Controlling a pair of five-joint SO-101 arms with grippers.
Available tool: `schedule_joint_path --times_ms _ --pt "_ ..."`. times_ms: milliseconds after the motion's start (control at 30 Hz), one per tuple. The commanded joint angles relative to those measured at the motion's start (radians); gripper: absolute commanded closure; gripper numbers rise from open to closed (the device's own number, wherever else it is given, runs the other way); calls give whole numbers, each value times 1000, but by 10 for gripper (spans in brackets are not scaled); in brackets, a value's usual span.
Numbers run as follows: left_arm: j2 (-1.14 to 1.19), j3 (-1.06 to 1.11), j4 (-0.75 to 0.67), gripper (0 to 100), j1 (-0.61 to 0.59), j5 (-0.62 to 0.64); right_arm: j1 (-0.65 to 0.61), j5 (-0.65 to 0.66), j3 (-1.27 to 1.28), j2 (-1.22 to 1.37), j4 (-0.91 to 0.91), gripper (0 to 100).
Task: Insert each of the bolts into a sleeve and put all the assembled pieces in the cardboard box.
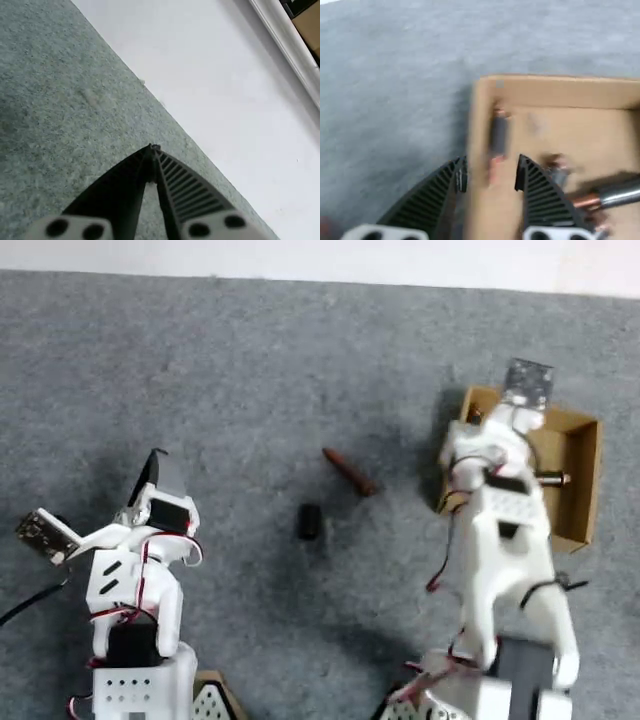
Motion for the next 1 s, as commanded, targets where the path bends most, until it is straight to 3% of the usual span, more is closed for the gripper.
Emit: schedule_joint_path --times_ms 0,200,300,500,733,967 --pt "-8 19 -11 993 -10 -9 -183 -6 97 -280 85 864" --pt "-12 19 -11 993 -41 -9 -647 -15 278 -568 213 864" --pt "-12 19 -9 993 -48 -9 -766 -32 308 -559 213 864" --pt "-12 19 -9 993 -74 -9 -786 -140 259 -318 150 864" --pt "-7 19 -9 993 -74 -9 -782 -141 113 -13 147 864" --pt "-15 19 5 993 -74 -9 -780 -141 94 111 139 864"
